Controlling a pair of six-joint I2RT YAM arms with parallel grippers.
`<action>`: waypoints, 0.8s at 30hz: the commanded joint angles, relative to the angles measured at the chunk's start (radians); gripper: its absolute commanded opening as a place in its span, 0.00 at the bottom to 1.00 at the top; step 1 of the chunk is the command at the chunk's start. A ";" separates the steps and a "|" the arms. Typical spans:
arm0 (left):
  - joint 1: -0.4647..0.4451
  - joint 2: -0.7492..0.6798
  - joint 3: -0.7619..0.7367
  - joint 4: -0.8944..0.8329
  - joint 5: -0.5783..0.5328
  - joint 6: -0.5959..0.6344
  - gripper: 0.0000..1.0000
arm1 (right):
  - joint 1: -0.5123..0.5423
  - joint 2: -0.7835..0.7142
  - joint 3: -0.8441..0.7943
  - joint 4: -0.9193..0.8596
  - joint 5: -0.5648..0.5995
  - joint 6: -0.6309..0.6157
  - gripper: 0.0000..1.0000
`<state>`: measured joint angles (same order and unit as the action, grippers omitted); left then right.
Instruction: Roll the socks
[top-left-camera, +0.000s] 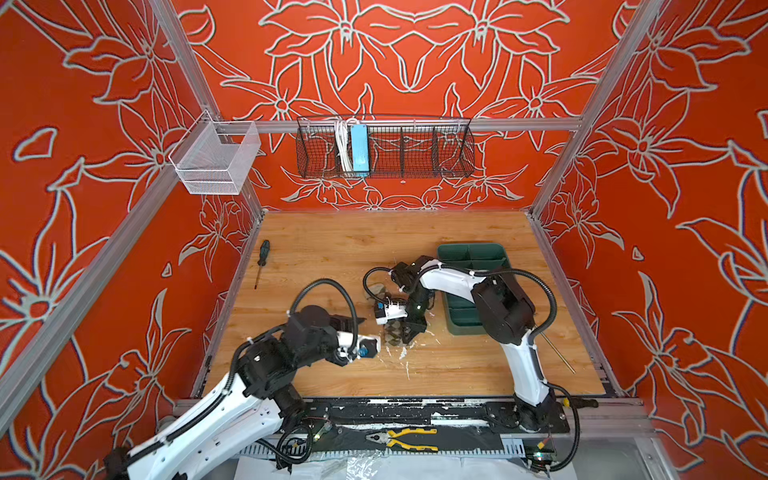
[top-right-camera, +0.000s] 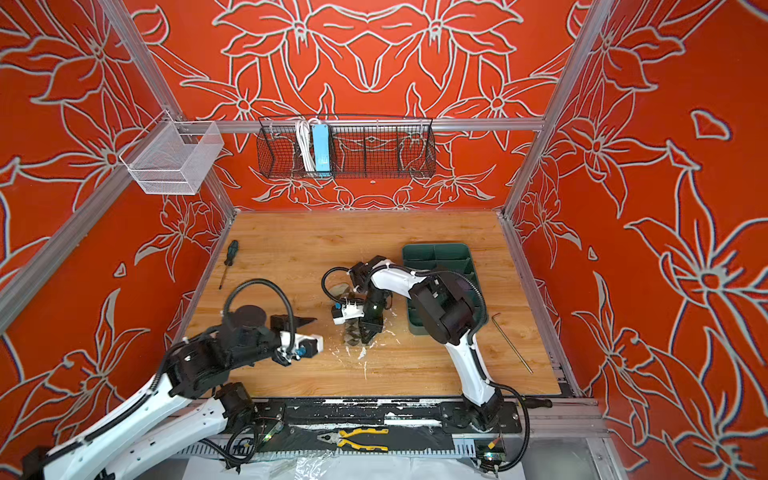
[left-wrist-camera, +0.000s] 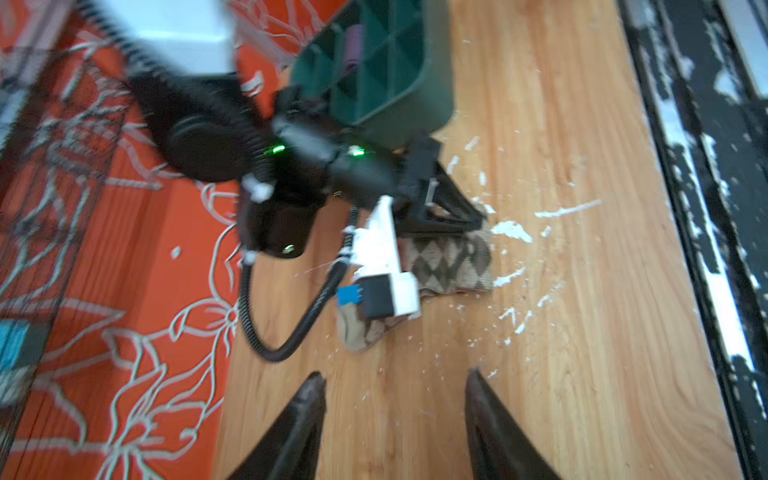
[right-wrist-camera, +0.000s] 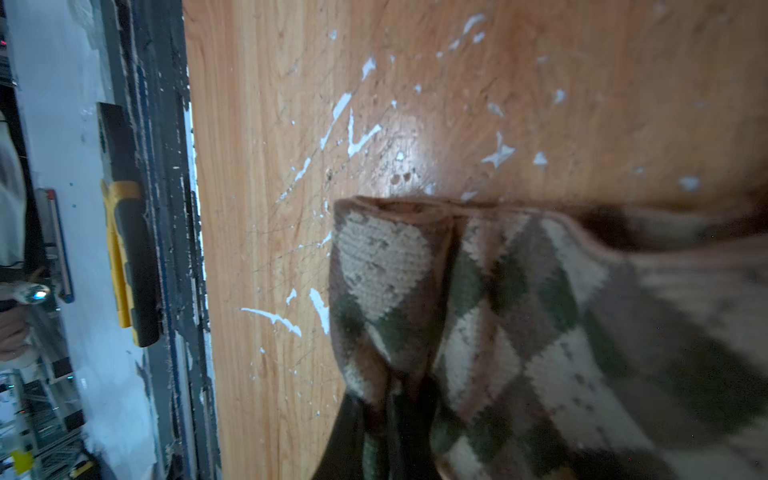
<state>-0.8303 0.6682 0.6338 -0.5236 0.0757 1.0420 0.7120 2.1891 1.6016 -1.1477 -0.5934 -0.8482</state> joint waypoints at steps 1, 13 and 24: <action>-0.137 0.142 -0.062 0.133 -0.167 0.121 0.53 | -0.041 0.102 0.030 -0.061 0.146 -0.025 0.00; -0.231 0.617 -0.098 0.586 -0.279 -0.090 0.43 | -0.085 0.167 0.077 -0.100 0.156 -0.061 0.00; -0.231 0.906 0.007 0.619 -0.456 -0.328 0.25 | -0.100 0.107 0.026 -0.059 0.125 -0.069 0.00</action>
<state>-1.0592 1.5303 0.6117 0.0891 -0.3038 0.8055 0.6315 2.2704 1.6806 -1.2850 -0.6243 -0.8898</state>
